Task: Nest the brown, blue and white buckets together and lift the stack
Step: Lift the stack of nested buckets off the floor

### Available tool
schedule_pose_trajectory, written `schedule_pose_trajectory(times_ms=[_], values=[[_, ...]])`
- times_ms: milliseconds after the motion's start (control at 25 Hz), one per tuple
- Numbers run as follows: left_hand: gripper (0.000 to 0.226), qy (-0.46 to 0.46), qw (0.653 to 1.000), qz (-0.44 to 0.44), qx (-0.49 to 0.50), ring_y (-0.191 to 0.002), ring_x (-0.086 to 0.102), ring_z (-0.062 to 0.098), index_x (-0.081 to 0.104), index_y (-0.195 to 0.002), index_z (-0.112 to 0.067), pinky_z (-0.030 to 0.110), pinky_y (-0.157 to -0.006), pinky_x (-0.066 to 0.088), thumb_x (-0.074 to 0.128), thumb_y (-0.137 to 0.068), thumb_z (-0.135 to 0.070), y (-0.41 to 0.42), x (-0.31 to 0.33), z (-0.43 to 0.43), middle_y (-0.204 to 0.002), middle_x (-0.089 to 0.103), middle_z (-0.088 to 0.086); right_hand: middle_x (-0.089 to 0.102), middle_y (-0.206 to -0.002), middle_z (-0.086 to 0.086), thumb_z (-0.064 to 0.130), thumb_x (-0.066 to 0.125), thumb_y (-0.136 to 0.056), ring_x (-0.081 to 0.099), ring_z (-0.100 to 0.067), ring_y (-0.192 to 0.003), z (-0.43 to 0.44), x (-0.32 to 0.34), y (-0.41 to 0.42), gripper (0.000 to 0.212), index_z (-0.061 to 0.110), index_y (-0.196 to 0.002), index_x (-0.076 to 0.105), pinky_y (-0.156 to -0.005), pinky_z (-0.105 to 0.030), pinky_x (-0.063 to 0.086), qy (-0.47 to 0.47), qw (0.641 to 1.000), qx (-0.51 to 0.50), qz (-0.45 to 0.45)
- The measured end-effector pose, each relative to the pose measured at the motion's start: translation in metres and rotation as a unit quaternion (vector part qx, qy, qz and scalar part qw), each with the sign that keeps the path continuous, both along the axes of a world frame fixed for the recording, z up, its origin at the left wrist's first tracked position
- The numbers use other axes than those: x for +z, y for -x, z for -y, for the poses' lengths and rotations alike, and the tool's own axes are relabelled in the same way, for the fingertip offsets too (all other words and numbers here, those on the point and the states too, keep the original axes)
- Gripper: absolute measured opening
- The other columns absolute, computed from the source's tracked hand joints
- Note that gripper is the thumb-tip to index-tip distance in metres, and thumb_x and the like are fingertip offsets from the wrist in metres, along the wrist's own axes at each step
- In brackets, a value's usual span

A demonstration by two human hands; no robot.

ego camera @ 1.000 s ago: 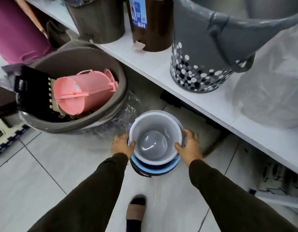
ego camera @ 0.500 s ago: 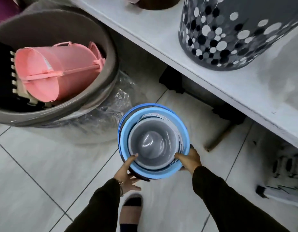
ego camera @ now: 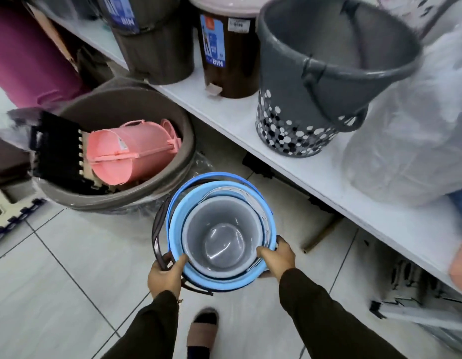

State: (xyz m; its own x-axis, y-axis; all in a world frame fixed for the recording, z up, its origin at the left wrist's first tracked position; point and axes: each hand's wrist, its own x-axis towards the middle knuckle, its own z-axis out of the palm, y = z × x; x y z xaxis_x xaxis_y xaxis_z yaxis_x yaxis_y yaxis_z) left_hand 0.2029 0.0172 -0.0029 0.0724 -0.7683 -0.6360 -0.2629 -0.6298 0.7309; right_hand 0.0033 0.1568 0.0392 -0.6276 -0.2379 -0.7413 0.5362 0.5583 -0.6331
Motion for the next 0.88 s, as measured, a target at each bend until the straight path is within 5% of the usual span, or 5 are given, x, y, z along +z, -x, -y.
schedule_pose_trajectory(times_ms=[280, 480, 640, 760, 880], values=[[0.035, 0.136, 0.989, -0.004, 0.051, -0.088, 0.067, 0.031, 0.068, -0.091, -0.006, 0.041, -0.087, 0.055, 0.082, -0.071, -0.031, -0.042, 0.236, -0.001, -0.095, 0.072, 0.017, 0.07, -0.091, -0.016, 0.008, 0.066, -0.075, 0.073, -0.04, -0.083, 0.012, 0.228, -0.039, 0.014, 0.013, -0.087, 0.061, -0.063, -0.056, 0.062, 0.045, 0.992, 0.068, -0.097], [0.046, 0.229, 0.969, -0.073, 0.059, -0.085, 0.065, 0.02, 0.068, -0.086, -0.021, 0.037, -0.087, 0.054, 0.075, -0.056, -0.055, -0.052, 0.417, 0.008, -0.088, 0.071, 0.003, 0.074, -0.1, -0.017, 0.021, 0.07, -0.072, 0.07, -0.035, -0.093, 0.016, 0.405, -0.045, 0.034, 0.003, -0.101, 0.071, -0.085, -0.046, 0.059, 0.059, 0.963, 0.123, -0.232], [0.056, 0.306, 0.943, -0.13, 0.033, -0.08, 0.065, 0.018, 0.074, -0.091, -0.016, 0.034, -0.076, 0.053, 0.075, -0.056, -0.06, -0.021, 0.55, 0.02, -0.083, 0.07, 0.0, 0.07, -0.092, -0.011, 0.028, 0.072, -0.072, 0.063, -0.028, -0.083, 0.005, 0.55, -0.018, 0.035, 0.005, -0.098, 0.072, -0.073, -0.034, 0.053, 0.075, 0.939, 0.116, -0.315], [0.054, 0.343, 0.925, -0.162, -0.008, -0.083, 0.067, 0.019, 0.074, -0.082, -0.017, 0.04, -0.087, 0.057, 0.074, -0.054, -0.063, 0.02, 0.617, 0.031, -0.087, 0.074, 0.005, 0.068, -0.072, -0.003, 0.028, 0.073, -0.066, 0.063, -0.029, -0.079, -0.007, 0.629, 0.011, 0.014, 0.016, -0.072, 0.07, -0.063, -0.031, 0.049, 0.082, 0.92, 0.097, -0.371], [0.044, 0.335, 0.919, -0.196, -0.064, -0.082, 0.065, 0.017, 0.067, -0.066, -0.024, 0.034, -0.082, 0.055, 0.074, -0.05, -0.065, 0.077, 0.67, 0.046, -0.085, 0.072, 0.0, 0.073, -0.081, -0.012, 0.029, 0.069, -0.056, 0.068, -0.033, -0.079, -0.01, 0.681, 0.051, 0.029, 0.008, -0.076, 0.072, -0.06, -0.035, 0.057, 0.09, 0.919, 0.037, -0.381]])
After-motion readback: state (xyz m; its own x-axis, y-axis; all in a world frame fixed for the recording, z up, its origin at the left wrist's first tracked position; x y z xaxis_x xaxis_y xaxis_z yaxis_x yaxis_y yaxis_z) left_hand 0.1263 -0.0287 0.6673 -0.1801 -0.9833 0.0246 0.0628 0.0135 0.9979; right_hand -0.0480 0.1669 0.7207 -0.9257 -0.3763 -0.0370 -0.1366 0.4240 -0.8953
